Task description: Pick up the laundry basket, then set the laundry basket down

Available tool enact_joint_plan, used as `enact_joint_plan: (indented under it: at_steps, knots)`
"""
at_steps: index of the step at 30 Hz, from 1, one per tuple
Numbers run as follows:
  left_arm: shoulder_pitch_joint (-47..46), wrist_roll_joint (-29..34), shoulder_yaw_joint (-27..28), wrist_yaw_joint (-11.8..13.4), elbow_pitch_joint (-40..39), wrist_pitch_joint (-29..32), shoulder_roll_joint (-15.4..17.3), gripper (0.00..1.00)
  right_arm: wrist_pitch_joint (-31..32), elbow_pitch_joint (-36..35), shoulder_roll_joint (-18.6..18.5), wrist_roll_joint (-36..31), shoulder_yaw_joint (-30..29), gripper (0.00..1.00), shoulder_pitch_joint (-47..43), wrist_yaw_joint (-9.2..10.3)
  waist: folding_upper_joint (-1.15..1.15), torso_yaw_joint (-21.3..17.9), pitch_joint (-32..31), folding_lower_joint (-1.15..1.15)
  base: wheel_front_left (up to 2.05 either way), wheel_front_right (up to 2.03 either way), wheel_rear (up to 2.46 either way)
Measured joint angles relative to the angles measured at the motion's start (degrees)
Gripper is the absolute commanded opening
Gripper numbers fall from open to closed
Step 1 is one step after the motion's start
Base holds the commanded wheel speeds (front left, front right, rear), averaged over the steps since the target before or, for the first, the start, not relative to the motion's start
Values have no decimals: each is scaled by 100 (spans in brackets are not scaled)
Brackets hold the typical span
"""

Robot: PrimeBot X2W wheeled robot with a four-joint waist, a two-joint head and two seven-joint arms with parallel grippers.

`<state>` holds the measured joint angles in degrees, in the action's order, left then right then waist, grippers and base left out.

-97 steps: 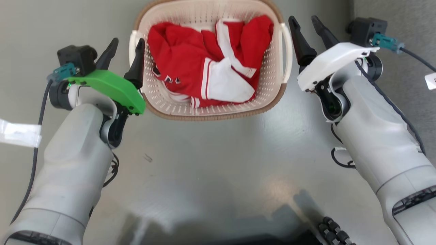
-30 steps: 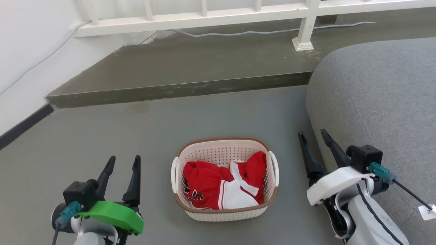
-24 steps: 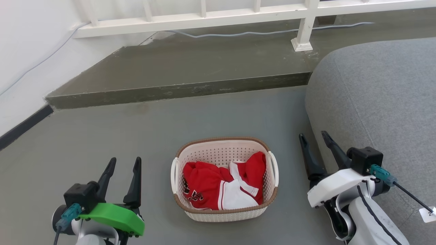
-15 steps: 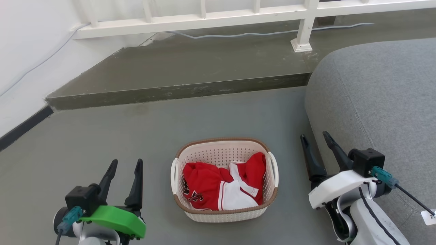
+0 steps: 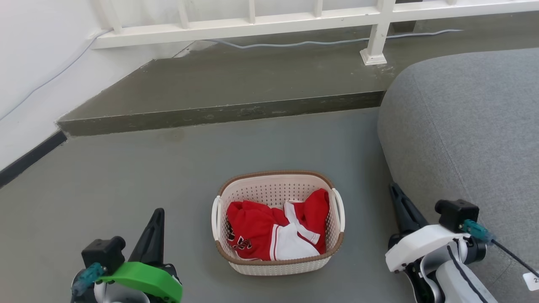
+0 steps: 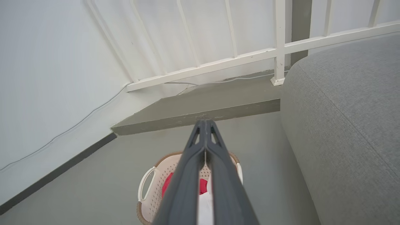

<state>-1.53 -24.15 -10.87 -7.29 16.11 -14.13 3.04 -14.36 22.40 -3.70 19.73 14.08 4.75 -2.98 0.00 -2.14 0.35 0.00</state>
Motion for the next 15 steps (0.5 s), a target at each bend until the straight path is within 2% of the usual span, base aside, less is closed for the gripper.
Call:
enact_joint_plan:
  at_steps: [15]
  knots:
    - [0, -1090, 191, 0, -2, 291, -7, 0, 342, -11, 13, 1173, -314, 0, 7, -53, 0, 32, -3, 0, 0, 0, 0]
